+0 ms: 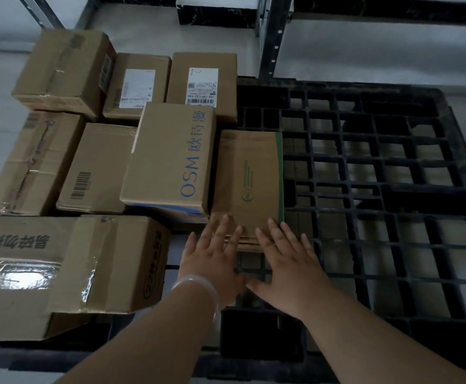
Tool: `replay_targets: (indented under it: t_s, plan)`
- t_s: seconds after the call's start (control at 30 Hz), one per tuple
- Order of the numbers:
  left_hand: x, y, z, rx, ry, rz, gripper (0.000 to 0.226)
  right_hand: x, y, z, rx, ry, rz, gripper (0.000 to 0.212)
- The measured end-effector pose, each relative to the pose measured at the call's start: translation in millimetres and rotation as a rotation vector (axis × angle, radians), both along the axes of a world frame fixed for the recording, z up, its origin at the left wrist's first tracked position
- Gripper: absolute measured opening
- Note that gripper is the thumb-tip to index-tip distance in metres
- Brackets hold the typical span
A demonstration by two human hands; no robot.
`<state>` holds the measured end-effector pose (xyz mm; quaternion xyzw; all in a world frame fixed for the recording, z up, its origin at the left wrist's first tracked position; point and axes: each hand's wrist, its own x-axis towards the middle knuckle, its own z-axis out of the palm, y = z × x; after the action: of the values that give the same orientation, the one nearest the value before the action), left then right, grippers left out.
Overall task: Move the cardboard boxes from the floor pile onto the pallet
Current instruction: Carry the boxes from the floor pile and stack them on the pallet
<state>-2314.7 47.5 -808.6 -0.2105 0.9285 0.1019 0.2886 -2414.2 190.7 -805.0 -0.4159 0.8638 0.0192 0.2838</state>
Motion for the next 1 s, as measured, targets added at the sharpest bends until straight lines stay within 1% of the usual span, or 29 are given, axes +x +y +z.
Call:
replay_targets:
  t_s: [0.1,0.23,0.4,0.53,0.67,0.77,0.87,1.0]
  plan:
    - [14,4,19,0.005,0.068,0.029,0.085,6,7,22,-0.028,0.034,0.041,0.101]
    - [40,-2,57,-0.039,0.177,0.103,0.085,13,8,64,-0.048,0.069,0.127,0.108]
    - [84,-24,120,-0.101,0.299,0.326,0.087,26,-27,131,-0.101,0.074,0.278,0.113]
    - [143,-35,170,-0.193,0.345,0.55,0.086,65,-73,185,-0.14,0.069,0.497,0.113]
    - [229,-30,214,-0.263,0.366,0.765,0.077,134,-111,232,-0.211,0.054,0.695,0.111]
    - [307,-14,241,-0.322,0.379,0.913,0.076,202,-126,251,-0.262,0.009,0.825,0.109]
    - [390,9,254,-0.39,0.367,1.059,0.082,278,-130,256,-0.293,-0.032,0.949,0.107]
    - [494,56,254,-0.437,0.328,1.241,0.082,387,-113,252,-0.336,-0.082,1.097,0.106]
